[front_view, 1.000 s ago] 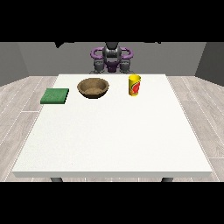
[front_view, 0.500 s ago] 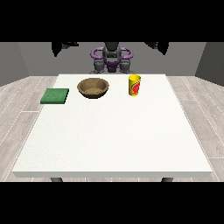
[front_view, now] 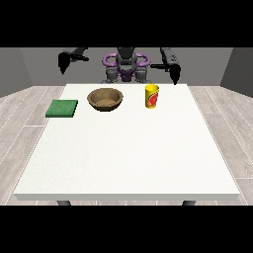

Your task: Pick the cup and pour the ball into the bowl, then pick the bowl and place it on the pad

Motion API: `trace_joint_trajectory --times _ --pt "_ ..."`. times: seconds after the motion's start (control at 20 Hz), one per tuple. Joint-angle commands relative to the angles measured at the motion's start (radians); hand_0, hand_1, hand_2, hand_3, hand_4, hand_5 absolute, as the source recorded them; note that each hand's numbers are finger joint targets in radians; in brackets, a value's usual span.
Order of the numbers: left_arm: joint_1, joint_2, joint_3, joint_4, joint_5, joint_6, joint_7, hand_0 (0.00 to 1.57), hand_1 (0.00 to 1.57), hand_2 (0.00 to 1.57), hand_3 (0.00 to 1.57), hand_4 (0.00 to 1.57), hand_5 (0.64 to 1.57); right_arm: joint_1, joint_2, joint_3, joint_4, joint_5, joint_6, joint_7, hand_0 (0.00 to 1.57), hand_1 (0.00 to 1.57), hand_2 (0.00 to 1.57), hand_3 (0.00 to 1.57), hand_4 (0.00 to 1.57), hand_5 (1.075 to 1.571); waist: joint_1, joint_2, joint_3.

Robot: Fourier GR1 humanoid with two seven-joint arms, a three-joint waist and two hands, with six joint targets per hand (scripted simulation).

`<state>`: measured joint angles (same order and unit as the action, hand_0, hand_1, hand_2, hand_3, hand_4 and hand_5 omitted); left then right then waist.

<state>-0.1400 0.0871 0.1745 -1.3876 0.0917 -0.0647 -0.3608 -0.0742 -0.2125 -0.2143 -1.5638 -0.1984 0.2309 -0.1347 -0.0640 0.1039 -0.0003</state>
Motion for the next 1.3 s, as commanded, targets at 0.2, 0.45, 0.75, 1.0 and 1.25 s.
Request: trace_joint_trajectory --times 0.2,0.45,0.75,1.0,1.25 --pt "-0.110 -0.065 0.007 0.312 -0.068 0.089 -0.243 0.00 0.00 0.00 0.00 0.00 1.528 -0.055 0.000 0.000 0.018 0.016 -0.001 -0.029 0.00 0.00 0.00 0.00 0.00 1.570 -0.045 0.073 -0.0002" --pt "-0.204 -0.025 0.060 0.486 -0.056 0.103 -0.363 0.00 0.00 0.00 0.00 0.00 1.517 -0.042 -0.006 0.006 0.053 0.008 0.065 -0.100 0.00 0.00 0.00 0.00 0.00 1.570 -0.069 0.124 -0.0004" --pt "-0.273 -0.031 0.043 0.662 -0.082 0.132 -0.444 0.00 0.00 0.00 0.00 0.00 1.520 -0.096 -0.036 -0.040 0.159 -0.001 0.064 -0.105 0.00 0.00 0.00 0.00 0.00 1.571 -0.042 0.094 -0.0001" --pt "-0.308 -0.003 0.070 0.764 -0.059 0.104 -0.499 0.00 0.00 0.00 0.00 0.00 1.524 -0.048 -0.017 -0.024 0.180 0.037 0.080 -0.194 0.00 0.00 0.00 0.00 0.00 1.571 -0.061 0.110 0.0000" --pt "-0.322 -0.026 0.027 0.788 -0.164 0.295 -0.570 1.02 1.02 1.10 0.89 1.47 0.776 -0.095 -0.043 -0.014 0.139 0.022 0.090 -0.122 0.00 0.00 0.00 0.00 0.00 1.570 -0.100 0.124 -0.0001"
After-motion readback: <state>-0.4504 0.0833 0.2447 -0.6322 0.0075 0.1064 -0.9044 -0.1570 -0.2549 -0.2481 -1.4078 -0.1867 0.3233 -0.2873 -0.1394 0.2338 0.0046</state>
